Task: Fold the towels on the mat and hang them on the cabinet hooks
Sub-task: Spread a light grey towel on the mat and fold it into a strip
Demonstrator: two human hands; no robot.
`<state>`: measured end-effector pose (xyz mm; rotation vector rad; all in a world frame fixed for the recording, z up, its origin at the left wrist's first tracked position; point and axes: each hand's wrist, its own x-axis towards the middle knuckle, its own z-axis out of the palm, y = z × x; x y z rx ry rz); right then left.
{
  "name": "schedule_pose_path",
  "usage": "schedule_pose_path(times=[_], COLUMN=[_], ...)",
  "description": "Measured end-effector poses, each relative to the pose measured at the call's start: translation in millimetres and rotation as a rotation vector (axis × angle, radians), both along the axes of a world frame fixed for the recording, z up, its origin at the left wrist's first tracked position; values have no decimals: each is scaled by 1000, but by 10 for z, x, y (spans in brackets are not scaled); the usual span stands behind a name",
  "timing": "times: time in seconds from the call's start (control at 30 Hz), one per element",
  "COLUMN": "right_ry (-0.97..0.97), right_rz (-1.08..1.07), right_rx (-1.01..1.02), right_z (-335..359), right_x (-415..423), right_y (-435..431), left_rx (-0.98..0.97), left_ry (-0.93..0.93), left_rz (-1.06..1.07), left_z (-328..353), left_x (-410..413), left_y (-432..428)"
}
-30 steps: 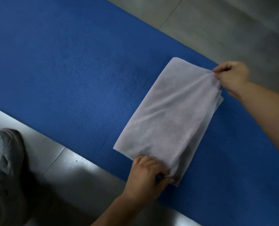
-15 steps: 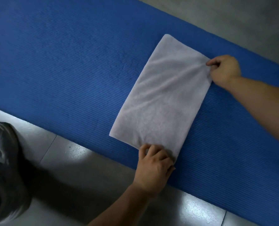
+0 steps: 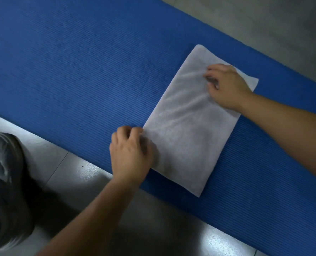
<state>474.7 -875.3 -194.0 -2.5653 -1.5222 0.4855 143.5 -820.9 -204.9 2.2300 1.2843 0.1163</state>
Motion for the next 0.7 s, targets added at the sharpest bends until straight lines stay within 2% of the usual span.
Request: schedule_pose_path(times=[0.1, 0.2, 0.3, 0.37, 0.5, 0.6, 0.7], right_ry=[97, 159, 57, -34, -55, -89, -115], right_rz=[91, 168, 260, 272, 289, 311, 314], right_rx=[13, -132, -276, -363, -501, -486, -405], right_z=[16, 23, 51, 111, 241, 317, 401], right_x=[-104, -59, 62, 136, 290, 334, 223], right_y=[477, 852, 1036, 1097, 1193, 1340, 1570], left_rx=[-166, -301, -410, -462, -500, -598, -587], left_ry=[140, 167, 148, 111, -27, -139, -214], left_rz=[52, 61, 82, 98, 135, 260, 377], left_z=[23, 26, -18, -31, -3, 34, 29], left_x=[-37, -66, -101, -123, -186, -272, -380], left_y=[231, 290, 297, 300, 345, 455, 649])
